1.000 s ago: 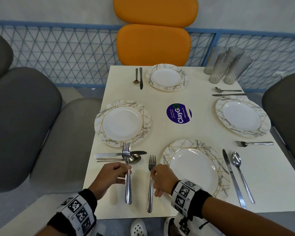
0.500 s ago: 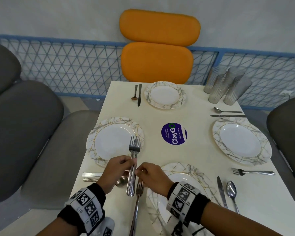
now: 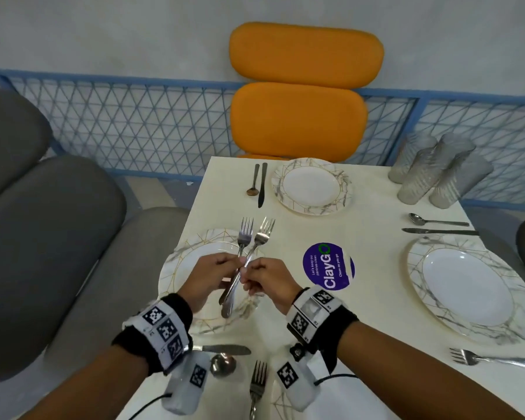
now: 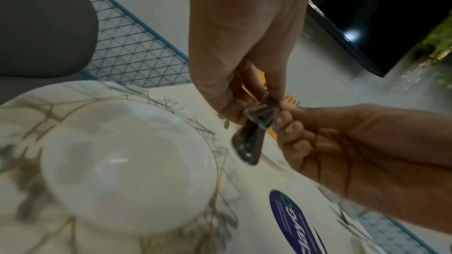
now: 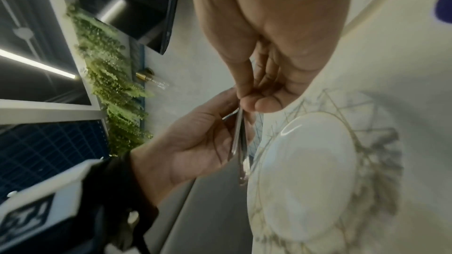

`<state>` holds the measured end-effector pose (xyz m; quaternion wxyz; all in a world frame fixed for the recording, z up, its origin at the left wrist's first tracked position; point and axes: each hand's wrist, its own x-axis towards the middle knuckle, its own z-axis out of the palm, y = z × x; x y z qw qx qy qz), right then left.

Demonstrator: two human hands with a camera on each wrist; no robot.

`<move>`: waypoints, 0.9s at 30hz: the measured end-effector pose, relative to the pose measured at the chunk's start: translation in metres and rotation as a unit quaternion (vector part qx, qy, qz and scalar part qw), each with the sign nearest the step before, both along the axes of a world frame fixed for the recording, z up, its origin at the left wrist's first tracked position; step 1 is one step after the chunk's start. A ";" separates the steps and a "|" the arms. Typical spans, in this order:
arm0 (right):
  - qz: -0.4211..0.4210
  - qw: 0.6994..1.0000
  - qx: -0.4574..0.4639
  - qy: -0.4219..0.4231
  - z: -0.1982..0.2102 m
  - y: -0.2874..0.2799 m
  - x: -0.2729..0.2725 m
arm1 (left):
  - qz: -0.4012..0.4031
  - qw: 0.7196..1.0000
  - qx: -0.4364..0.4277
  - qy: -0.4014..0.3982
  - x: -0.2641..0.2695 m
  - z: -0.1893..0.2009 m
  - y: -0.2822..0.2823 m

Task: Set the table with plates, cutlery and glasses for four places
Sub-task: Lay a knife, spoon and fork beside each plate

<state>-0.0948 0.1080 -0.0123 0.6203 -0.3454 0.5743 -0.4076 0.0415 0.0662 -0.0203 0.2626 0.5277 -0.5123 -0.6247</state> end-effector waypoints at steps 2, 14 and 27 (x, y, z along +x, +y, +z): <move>-0.020 1.000 -0.007 -0.010 0.002 -0.022 0.009 | -0.047 0.999 0.007 -0.011 0.007 0.006 -0.031; -0.065 0.993 0.069 0.072 -0.041 -0.050 -0.002 | -0.300 0.879 -0.168 -0.330 0.007 -0.020 -0.225; -0.045 0.988 0.088 0.122 -0.060 -0.033 -0.008 | -0.391 0.847 -0.114 -0.343 0.010 -0.074 -0.266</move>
